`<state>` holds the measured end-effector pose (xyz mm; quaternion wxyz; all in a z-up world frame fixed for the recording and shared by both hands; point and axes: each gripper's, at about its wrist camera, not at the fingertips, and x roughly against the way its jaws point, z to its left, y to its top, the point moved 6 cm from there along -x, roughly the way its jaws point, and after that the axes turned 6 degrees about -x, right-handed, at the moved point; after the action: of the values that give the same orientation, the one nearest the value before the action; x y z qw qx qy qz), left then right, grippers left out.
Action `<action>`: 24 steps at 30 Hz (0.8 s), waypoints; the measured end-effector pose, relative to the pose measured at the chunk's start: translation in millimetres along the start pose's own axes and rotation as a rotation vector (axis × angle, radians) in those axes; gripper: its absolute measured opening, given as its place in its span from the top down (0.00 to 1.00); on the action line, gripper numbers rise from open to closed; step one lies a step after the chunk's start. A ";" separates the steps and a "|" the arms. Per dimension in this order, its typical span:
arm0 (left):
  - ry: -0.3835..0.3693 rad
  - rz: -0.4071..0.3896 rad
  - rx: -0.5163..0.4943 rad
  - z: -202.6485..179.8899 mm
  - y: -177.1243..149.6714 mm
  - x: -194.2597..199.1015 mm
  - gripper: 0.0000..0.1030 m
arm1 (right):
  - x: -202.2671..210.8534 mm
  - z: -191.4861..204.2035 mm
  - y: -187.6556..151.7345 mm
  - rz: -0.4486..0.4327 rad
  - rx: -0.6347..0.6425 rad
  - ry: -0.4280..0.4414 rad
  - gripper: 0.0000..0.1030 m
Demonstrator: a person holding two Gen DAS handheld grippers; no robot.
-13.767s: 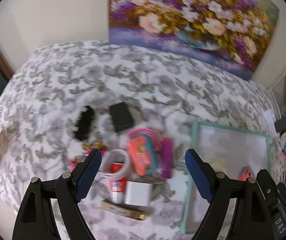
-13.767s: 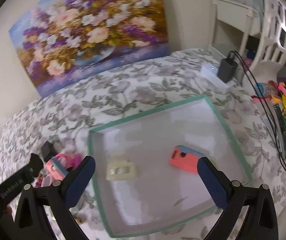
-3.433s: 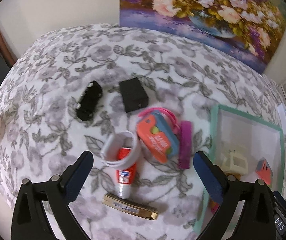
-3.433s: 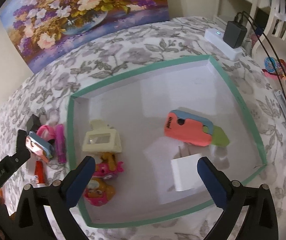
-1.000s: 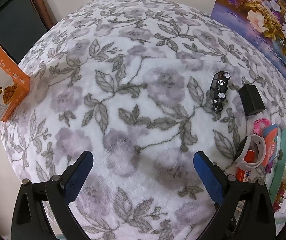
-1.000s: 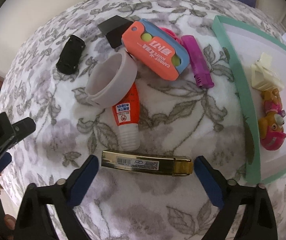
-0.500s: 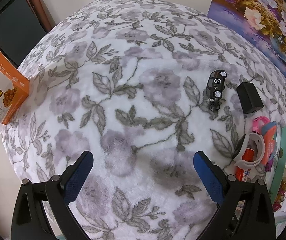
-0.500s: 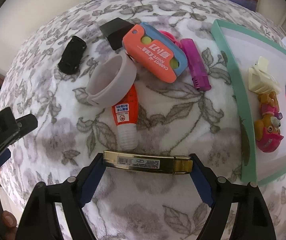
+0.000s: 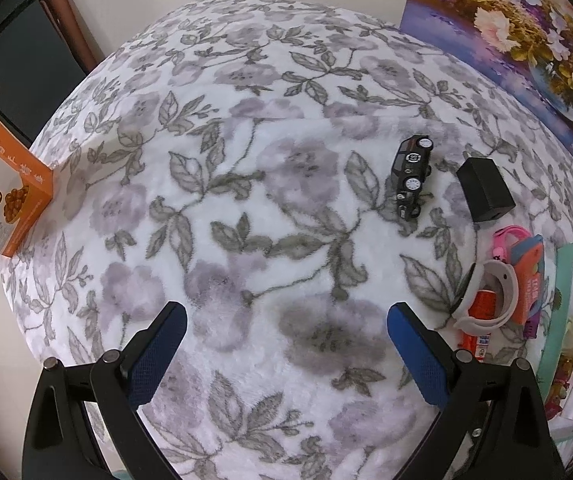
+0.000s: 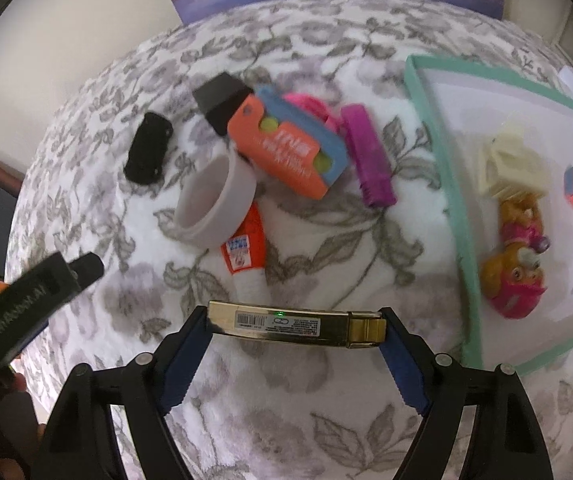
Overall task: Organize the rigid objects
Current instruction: 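Carry harmonica with right tool while left tool approaches white watch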
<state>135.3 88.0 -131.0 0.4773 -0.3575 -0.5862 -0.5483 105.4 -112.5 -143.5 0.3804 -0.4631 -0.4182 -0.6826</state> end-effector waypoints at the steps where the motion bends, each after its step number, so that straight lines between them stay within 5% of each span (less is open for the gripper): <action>1: 0.000 -0.003 -0.001 -1.3 0.4 0.9 0.03 | 2.8 -2.3 2.5 -0.008 -0.003 0.004 0.18; 24: -0.120 -0.065 -0.133 -84.3 12.7 18.0 0.03 | 58.6 -69.4 51.0 -0.183 -0.138 -0.040 0.18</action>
<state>156.2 4.9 -114.8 0.3986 -0.4013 -0.5874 -0.5789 113.4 -202.8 -92.1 0.2753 -0.4617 -0.4181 -0.7323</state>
